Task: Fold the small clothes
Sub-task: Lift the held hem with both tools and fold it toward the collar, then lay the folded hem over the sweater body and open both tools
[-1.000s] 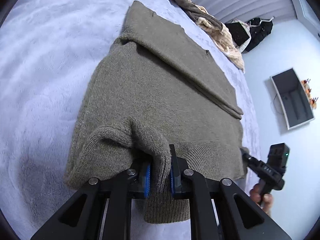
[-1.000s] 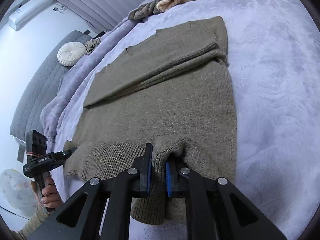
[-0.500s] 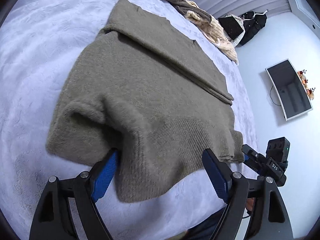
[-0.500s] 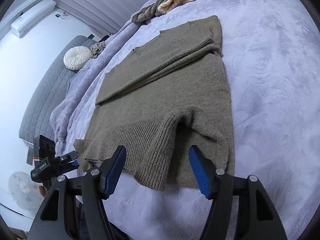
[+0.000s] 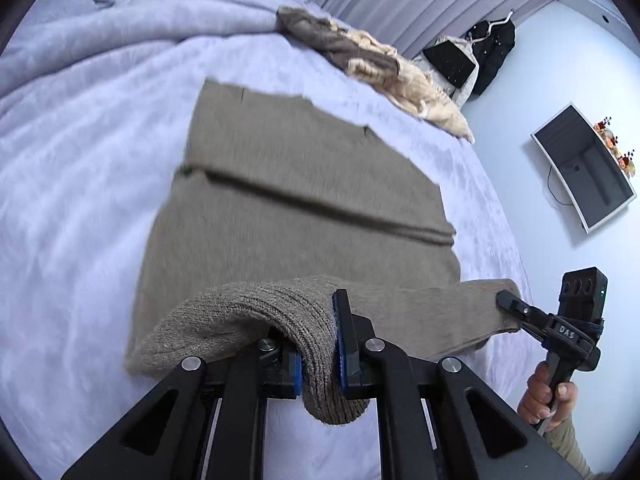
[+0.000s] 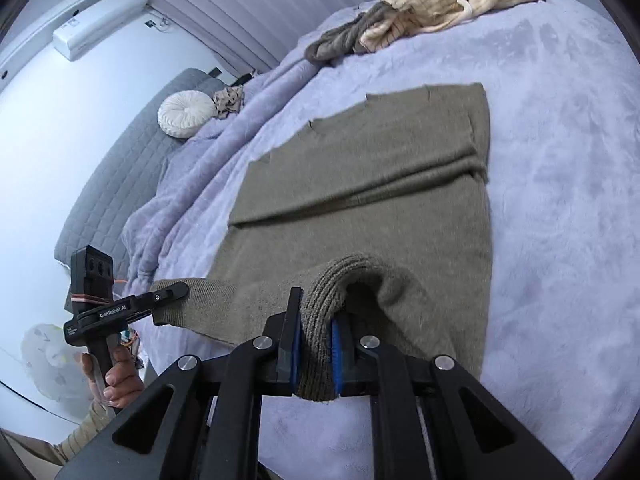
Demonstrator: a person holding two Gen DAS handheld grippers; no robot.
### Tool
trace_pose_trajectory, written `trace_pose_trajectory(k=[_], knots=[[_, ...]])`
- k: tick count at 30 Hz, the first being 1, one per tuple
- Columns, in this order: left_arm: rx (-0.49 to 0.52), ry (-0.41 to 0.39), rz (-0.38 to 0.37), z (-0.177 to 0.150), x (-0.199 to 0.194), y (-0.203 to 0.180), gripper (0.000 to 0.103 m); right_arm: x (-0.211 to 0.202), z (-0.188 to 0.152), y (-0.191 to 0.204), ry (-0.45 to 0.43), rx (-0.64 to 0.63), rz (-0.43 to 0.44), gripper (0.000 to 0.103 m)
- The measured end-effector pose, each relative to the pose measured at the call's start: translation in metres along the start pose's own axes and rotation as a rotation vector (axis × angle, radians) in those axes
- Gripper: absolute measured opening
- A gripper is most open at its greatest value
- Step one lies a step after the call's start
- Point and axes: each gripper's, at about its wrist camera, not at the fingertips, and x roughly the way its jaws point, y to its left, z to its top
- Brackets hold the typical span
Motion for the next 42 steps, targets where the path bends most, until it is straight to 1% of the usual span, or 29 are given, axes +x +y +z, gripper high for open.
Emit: trace_pose_trajectory(k=[3,8,17,27,32,42], knots=[[-0.014,-0.02,0.009,0.018,-0.001,0.005,0.013,-0.004,0.019,0.002,-0.033,0.019,0.006,0.013],[-0.021,-0.037,0.052,0.038,0.008,0.003,0.013,0.004,0.04,0.015,-0.04,-0.008,-0.027,0.013],[0.026,-0.049,0.116,0.061,0.018,-0.007,0.013,0.02,0.07,0.013,-0.04,-0.004,-0.081,0.013],[0.047,-0.043,0.123,0.098,0.034,-0.01,0.013,0.034,0.099,0.008,-0.047,0.015,-0.107,0.013],[0.043,-0.049,0.128,0.117,0.042,-0.01,0.013,0.045,0.12,0.004,-0.049,0.026,-0.109,0.013],[0.061,-0.048,0.188,0.147,0.067,-0.012,0.013,0.077,0.154,-0.005,-0.034,0.023,-0.139,0.013]])
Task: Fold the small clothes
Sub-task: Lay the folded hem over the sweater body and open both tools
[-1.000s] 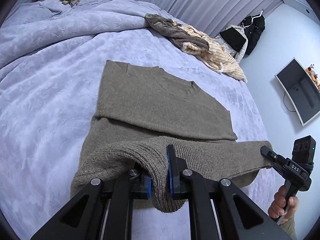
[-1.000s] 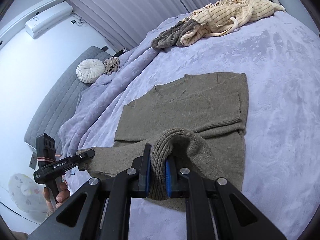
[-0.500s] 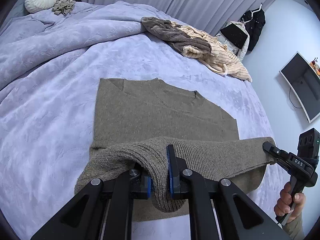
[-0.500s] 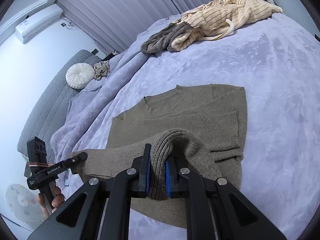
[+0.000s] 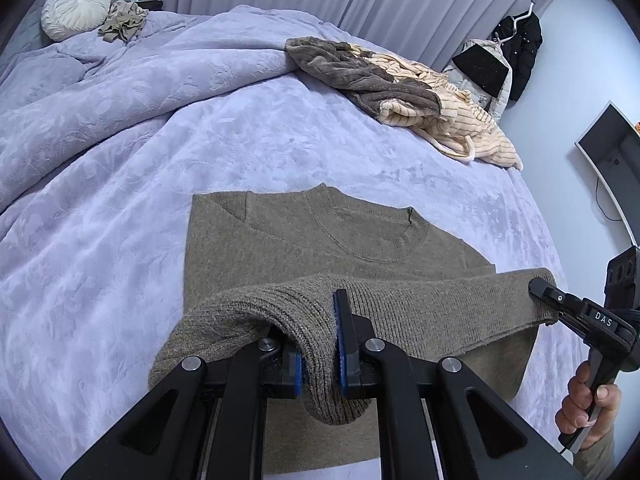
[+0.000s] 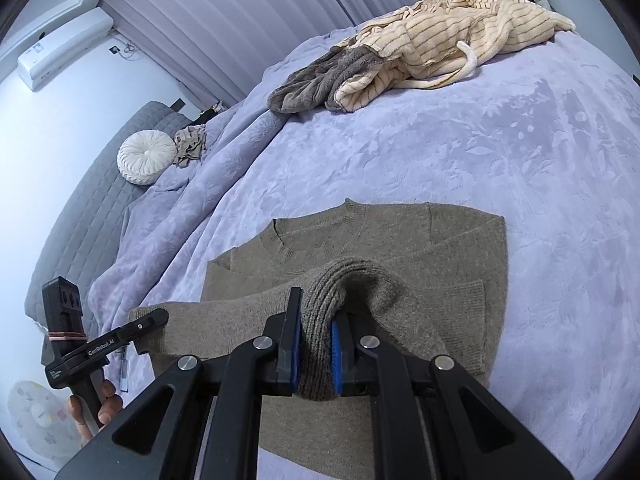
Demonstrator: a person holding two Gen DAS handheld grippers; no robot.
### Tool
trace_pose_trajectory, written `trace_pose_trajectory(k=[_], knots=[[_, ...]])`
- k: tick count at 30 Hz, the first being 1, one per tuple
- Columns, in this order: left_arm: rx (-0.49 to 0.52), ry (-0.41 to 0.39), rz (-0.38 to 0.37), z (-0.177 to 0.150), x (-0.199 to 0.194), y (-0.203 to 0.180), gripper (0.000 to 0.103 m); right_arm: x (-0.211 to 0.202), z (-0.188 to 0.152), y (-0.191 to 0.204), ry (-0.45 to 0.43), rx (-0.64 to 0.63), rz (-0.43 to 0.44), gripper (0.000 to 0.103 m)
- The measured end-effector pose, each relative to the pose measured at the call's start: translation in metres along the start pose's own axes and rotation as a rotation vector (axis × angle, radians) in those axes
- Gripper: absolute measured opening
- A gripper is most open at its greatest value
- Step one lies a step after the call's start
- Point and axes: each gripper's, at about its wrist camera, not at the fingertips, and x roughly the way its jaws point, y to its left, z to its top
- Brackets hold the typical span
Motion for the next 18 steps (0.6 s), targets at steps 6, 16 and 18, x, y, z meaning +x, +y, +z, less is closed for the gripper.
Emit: trace_pose_trajectory(k=[6,16,18], knots=[[0.03,0.001,0.034,0.012,0.016,-0.007,0.013,0.014,0.015,-0.004,0.004,0.0,-0.02,0.013],[0.035,0.029,0.038,0.025,0.043,-0.006,0.013,0.034,0.025,-0.019,0.017,0.035,-0.038,0.013],[0.034,0.036,0.041,0.027,0.049,-0.004,0.013,0.04,0.027,-0.023,0.019,0.046,-0.042,0.013]])
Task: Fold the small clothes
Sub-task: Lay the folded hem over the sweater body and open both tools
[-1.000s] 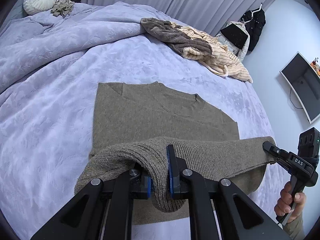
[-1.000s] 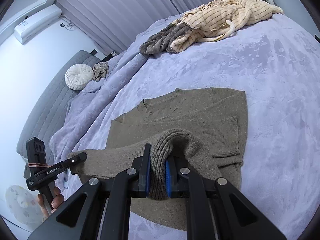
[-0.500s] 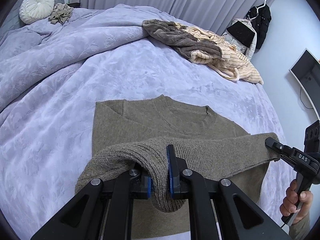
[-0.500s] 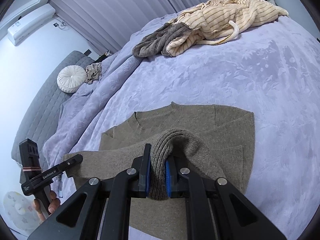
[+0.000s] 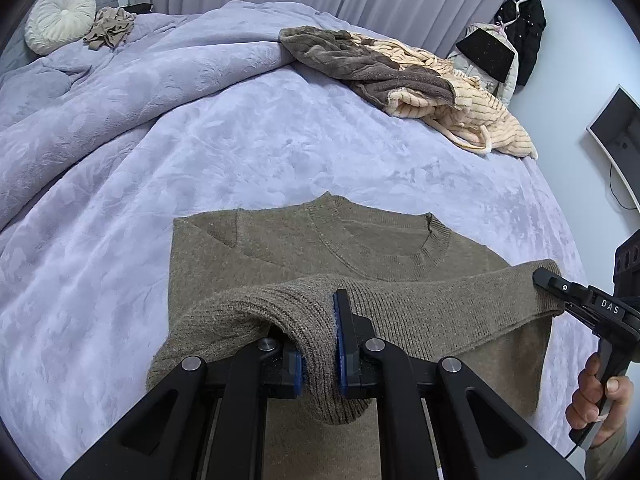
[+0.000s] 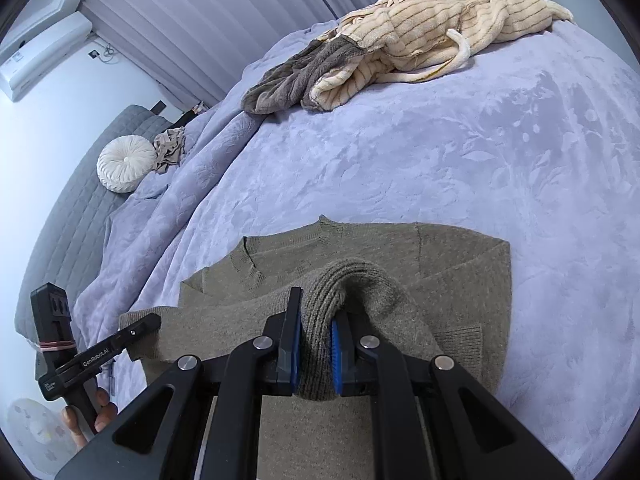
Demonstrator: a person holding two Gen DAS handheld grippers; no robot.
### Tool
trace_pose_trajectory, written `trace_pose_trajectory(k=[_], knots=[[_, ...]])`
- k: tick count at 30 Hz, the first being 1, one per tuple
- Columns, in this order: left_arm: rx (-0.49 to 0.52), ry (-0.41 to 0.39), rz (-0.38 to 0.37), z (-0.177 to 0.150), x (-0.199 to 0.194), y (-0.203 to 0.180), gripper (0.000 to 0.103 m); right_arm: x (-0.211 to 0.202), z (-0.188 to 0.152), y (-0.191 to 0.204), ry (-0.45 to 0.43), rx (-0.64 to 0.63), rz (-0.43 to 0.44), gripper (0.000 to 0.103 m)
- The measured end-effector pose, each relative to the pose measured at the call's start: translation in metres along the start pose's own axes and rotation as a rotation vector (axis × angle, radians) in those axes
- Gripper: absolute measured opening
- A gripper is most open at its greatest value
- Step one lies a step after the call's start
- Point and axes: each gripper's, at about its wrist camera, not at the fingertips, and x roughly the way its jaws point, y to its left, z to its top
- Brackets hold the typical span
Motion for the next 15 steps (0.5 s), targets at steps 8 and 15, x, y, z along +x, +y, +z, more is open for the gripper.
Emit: trace_pose_trajectory(k=[8,15], knots=[[-0.047,0.048,-0.007,0.007,0.032,0.014,0.013,0.021,0.003,-0.009,0.019,0.032,-0.017,0.013],[-0.057,0.065,-0.009,0.012,0.048,0.016,0.013,0.033,0.006,-0.018,0.027,0.057,-0.028,0.013]])
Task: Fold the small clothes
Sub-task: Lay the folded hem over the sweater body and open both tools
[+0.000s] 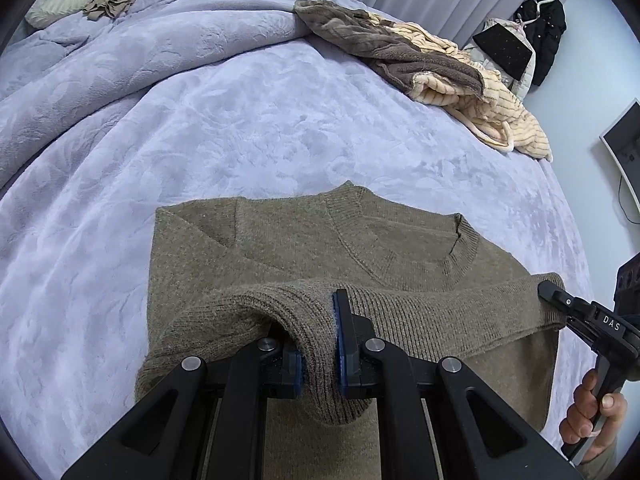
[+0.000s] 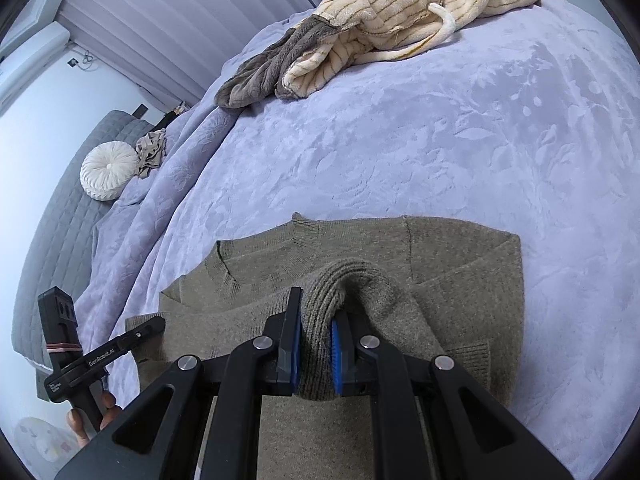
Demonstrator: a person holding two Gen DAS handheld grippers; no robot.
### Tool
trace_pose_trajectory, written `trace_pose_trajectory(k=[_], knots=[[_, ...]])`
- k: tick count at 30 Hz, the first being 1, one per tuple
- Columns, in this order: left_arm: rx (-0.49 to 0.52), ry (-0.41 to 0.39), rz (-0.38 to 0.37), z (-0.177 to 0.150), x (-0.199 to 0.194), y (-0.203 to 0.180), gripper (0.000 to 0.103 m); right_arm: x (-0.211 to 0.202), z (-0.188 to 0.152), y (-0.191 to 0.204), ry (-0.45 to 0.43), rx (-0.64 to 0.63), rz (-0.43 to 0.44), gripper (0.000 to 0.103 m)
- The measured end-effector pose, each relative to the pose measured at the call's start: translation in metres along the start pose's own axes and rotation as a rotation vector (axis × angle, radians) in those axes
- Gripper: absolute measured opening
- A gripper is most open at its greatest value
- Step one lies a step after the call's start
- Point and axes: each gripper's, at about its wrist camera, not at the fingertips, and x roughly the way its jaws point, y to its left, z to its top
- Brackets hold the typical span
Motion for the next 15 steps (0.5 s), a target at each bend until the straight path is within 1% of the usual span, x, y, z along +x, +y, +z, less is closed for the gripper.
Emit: trace_pose_trajectory(k=[8,15], knots=[[0.006,-0.006,-0.009,0.012,0.002,-0.006,0.013,0.004,0.002,-0.009,-0.008,0.036,-0.002,0.013],[0.022,0.002,0.003,0.02,0.01,-0.012,0.013,0.009,0.003,-0.015,-0.002,0.05,-0.018,0.013]])
